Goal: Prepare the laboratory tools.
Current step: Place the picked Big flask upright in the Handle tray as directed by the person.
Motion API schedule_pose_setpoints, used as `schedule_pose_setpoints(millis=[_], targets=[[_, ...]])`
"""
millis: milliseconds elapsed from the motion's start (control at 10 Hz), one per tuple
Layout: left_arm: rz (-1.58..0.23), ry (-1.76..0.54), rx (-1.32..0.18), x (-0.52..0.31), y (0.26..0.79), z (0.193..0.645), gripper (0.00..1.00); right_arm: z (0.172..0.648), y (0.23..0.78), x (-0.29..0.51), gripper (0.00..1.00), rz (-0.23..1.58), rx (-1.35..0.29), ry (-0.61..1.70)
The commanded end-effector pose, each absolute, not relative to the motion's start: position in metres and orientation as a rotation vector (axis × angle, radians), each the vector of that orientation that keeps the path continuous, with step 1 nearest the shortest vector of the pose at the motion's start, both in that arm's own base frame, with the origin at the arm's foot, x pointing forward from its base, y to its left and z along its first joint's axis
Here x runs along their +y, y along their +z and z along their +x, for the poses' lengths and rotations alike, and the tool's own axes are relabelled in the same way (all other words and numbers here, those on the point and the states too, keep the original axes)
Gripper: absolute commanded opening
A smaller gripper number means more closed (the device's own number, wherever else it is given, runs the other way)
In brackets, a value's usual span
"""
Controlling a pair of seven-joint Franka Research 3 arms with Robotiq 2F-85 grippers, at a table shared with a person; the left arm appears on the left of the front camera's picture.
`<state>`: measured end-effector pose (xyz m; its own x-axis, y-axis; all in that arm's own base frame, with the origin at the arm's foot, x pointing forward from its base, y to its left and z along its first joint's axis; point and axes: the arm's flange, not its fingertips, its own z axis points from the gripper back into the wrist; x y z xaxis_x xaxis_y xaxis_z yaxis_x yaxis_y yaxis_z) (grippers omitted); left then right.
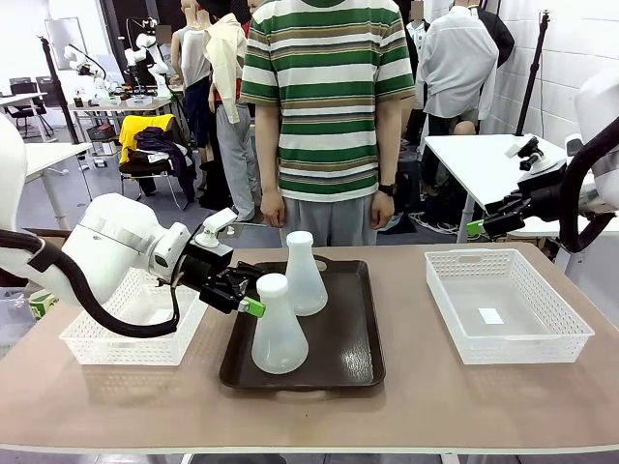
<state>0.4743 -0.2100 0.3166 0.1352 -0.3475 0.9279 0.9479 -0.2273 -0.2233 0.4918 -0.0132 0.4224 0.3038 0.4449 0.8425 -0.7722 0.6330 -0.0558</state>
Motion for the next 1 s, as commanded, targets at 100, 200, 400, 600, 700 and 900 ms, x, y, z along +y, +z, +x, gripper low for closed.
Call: schedule_pose_setpoints(millis=[100,200,400,600,700,900], targets=[[-1.219,-1.402,-0.694,-0.2097,0.3163,0.4742,1.00,0.4917,0.4215,-0.0126,1.00,0.396,-0.960,0.836],[-1.219,-1.402,-0.694,-0.2097,0.3163,0.4742,1.00,0.4917,0.4215,-0.0126,1.00,0.396,-0.960,0.836],[-1.219,-1.402,-0.694,-0.2097,0.3163,0.4742,1.00,0.4917,0.4215,-0.0126,1.00,0.396,-0.960,0.836],[-1.219,-1.402,-0.694,-0.2097,0.3163,0.4742,1.00,0.4917,0.4215,-0.0126,1.00,0.396,-0.960,0.836],[-1.219,-1.402,-0.694,-0.2097,0.3163,0.4742,1.00,0.4917,0.4215,-0.0126,1.00,0.396,-0.960,0.836],[-1.219,-1.402,-0.694,-0.2097,0.3163,0.4742,1.00,0.4917,0.4215,-0.0126,1.00,0.396,-0.960,0.836]])
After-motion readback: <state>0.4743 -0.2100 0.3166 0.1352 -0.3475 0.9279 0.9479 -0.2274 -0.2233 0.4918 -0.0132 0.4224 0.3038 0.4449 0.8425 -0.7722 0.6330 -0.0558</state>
